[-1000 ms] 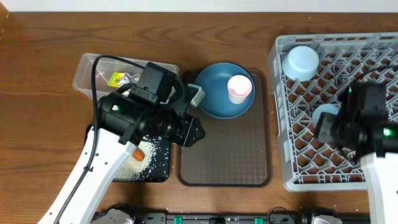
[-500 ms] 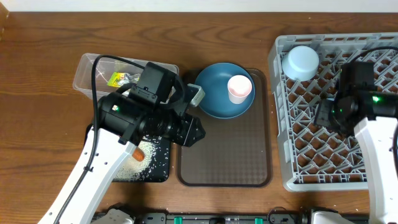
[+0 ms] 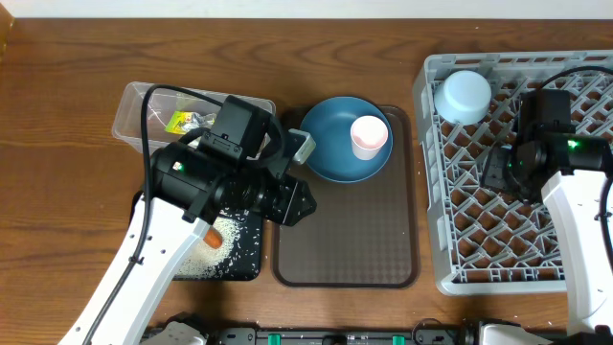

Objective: Sort waste into correct bins and load items into the dishwasher rack
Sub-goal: 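Carry the blue cup into the rack and set it upside down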

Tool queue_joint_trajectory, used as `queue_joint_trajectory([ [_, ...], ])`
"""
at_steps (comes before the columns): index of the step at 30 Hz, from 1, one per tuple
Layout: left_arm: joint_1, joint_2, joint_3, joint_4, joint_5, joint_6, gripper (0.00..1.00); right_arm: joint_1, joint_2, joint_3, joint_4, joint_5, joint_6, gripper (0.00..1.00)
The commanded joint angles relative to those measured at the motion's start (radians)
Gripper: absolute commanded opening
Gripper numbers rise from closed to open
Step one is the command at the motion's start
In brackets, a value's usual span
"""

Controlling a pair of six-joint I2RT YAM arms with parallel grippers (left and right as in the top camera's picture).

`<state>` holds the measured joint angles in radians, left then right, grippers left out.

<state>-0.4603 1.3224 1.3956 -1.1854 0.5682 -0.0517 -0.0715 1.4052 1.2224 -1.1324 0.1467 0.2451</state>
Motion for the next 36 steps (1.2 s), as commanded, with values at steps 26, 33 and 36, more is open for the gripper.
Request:
queue_joint_trajectory([
  [26,-0.001,0.004,-0.005,-0.002,-0.013,0.002,0.39,-0.013,0.054,-0.047,0.043,-0.039,0.009,0.18],
  [33,-0.002,0.004,-0.005,-0.002,-0.013,0.002,0.39,-0.013,0.054,-0.047,0.040,-0.039,0.009,0.57],
  [36,-0.002,0.004,-0.005,-0.003,-0.013,0.002,0.39,-0.013,0.054,-0.047,0.040,-0.039,0.010,0.66],
])
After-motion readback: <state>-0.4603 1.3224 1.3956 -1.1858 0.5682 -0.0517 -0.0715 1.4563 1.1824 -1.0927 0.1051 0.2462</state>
